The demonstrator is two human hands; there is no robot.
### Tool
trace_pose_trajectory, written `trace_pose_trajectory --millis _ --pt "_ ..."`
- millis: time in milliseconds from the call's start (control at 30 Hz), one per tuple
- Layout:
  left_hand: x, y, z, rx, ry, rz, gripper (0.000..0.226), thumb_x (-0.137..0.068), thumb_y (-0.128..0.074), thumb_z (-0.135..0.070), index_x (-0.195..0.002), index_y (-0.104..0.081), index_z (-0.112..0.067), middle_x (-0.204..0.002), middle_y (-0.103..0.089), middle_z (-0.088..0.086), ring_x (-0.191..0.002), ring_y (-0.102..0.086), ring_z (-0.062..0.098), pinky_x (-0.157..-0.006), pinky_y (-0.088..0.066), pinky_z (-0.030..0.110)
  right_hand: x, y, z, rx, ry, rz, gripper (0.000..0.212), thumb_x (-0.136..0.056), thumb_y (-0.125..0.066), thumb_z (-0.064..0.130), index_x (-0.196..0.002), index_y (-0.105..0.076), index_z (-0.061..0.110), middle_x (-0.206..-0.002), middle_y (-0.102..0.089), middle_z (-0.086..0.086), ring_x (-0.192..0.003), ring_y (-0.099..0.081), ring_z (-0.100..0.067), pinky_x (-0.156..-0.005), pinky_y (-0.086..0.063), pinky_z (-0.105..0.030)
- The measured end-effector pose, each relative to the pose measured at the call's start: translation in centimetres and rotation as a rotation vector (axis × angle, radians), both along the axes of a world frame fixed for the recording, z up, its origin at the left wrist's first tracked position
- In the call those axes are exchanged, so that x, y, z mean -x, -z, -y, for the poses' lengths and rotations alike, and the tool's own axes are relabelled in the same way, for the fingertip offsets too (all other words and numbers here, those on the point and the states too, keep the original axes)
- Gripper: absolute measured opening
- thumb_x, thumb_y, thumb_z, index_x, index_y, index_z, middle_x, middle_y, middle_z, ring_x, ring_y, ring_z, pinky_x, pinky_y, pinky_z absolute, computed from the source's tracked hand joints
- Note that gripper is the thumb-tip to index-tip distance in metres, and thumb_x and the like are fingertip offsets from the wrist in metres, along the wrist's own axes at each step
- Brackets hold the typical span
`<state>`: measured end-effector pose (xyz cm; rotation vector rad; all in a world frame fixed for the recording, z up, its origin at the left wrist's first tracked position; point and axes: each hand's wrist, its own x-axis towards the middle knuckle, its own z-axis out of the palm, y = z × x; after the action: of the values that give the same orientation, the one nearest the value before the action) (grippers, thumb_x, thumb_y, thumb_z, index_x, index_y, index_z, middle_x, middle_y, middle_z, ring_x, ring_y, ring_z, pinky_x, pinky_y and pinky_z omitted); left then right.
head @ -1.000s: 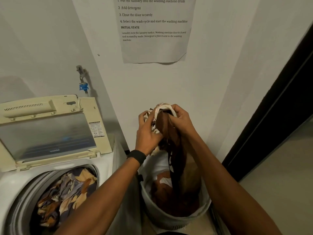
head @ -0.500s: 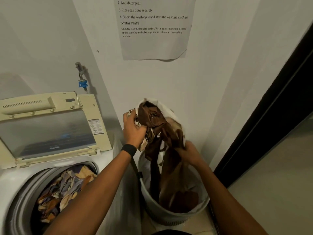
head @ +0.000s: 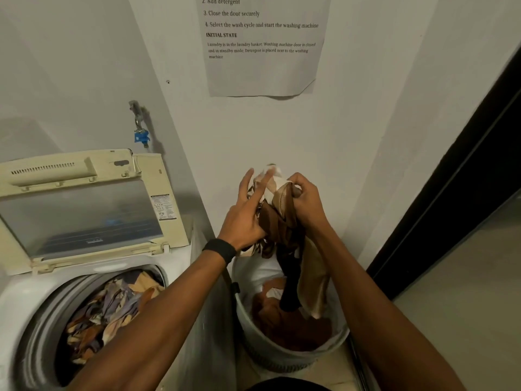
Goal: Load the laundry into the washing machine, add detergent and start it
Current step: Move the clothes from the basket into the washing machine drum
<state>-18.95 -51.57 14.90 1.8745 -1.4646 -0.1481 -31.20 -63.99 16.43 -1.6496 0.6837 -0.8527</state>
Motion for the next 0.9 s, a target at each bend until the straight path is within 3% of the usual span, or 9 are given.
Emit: trace_pose_trajectory --millis 100,200,333,400,500,600,767,833,900 --pt "0.4 0.5 0.5 0.125 -0.052 -0.054 0.067 -0.09 -0.067 -0.024 -0.152 -0.043 -0.035 -0.158 -0.035 -0.011 -0.108 -0.064 0.02 -0.093 -0.057 0.038 0.1 -0.5 0.0 0.011 -0.038 -0.021 0.011 -0.083 -0.074 0.009 -0.09 -0.068 0.015 -0.108 -0.064 -0.01 -0.089 -0.064 -0.013 -0.081 -0.05 -0.024" --pt "0.1 0.6 0.7 0.213 -0.159 -0.211 0.058 -0.089 -0.065 -0.023 -0.146 -0.052 -0.025 -0.145 -0.051 -0.004 -0.121 -0.059 0.018 -0.101 -0.049 0.03 1.9 -0.4 -0.2 0.049 -0.127 0.058 0.028 -0.093 -0.066 0.019 -0.121 -0.071 0.022 -0.127 -0.067 -0.002 -0.116 -0.064 -0.009 -0.097 -0.052 -0.023" --pt "-1.5 -0.3 0.9 0.287 -0.233 -0.272 0.056 -0.089 -0.068 -0.007 -0.142 -0.055 -0.016 -0.137 -0.056 0.004 -0.122 -0.057 0.016 -0.102 -0.049 0.028 4.8 5.6 -0.2 0.035 -0.171 -0.226 0.088 -0.087 -0.069 0.063 -0.159 -0.021 0.046 -0.165 -0.03 0.01 -0.147 -0.034 -0.006 -0.117 -0.036 -0.028" --pt "-1.9 -0.5 1.0 0.282 -0.232 -0.283 0.057 -0.088 -0.068 -0.005 -0.142 -0.055 -0.016 -0.135 -0.057 0.003 -0.12 -0.058 0.014 -0.101 -0.048 0.024 5.7 9.7 -0.6 -0.045 -0.224 -0.439 0.101 -0.072 -0.079 0.073 -0.154 -0.023 0.054 -0.156 -0.046 0.008 -0.138 -0.049 -0.014 -0.112 -0.047 -0.042" --pt "-2.2 -0.2 1.0 0.281 -0.262 -0.337 0.057 -0.085 -0.066 -0.015 -0.141 -0.055 -0.018 -0.135 -0.057 0.002 -0.12 -0.058 0.015 -0.102 -0.051 0.035 6.7 11.2 -1.0 0.031 -0.197 -0.571 0.046 -0.076 -0.082 0.057 -0.114 -0.07 0.034 -0.101 -0.076 0.005 -0.092 -0.073 -0.015 -0.084 -0.061 -0.046" --pt "-2.4 0.0 0.4 0.224 -0.309 -0.3 0.063 -0.081 -0.064 -0.025 -0.143 -0.054 -0.02 -0.139 -0.054 0.002 -0.12 -0.056 0.014 -0.101 -0.047 0.031 7.2 6.8 -0.3 -0.01 -0.059 -0.425 0.006 -0.09 -0.075 0.019 -0.092 -0.076 0.014 -0.087 -0.077 -0.01 -0.079 -0.073 -0.021 -0.077 -0.061 -0.046" --pt "-2.0 0.1 -0.1 0.049 -0.249 -0.045 0.067 -0.084 -0.065 -0.034 -0.148 -0.046 -0.029 -0.147 -0.046 -0.001 -0.115 -0.062 0.031 -0.093 -0.055 0.047 6.1 -2.9 1.2 -0.04 0.156 0.141 0.016 -0.098 -0.067 0.013 -0.114 -0.067 0.017 -0.111 -0.07 -0.011 -0.097 -0.071 -0.014 -0.076 -0.059 -0.026" --pt "-1.0 -0.5 0.5 0.034 -0.17 0.027 0.067 -0.085 -0.066 -0.035 -0.148 -0.043 -0.03 -0.146 -0.046 -0.002 -0.111 -0.062 0.032 -0.088 -0.056 0.048 4.5 -4.0 0.9 -0.108 0.137 0.142 0.02 -0.098 -0.068 0.018 -0.117 -0.063 0.014 -0.112 -0.068 -0.007 -0.096 -0.071 -0.013 -0.078 -0.058 -0.025" --pt "-0.1 -0.9 1.0 0.043 -0.088 0.034 0.065 -0.087 -0.069 -0.027 -0.147 -0.042 -0.031 -0.141 -0.048 -0.005 -0.109 -0.062 0.029 -0.086 -0.057 0.048 2.7 -3.3 -0.3 -0.221 0.067 0.081 0.003 -0.102 -0.061 0.014 -0.102 -0.062 0.017 -0.091 -0.066 0.001 -0.077 -0.067 -0.002 -0.074 -0.052 -0.019"
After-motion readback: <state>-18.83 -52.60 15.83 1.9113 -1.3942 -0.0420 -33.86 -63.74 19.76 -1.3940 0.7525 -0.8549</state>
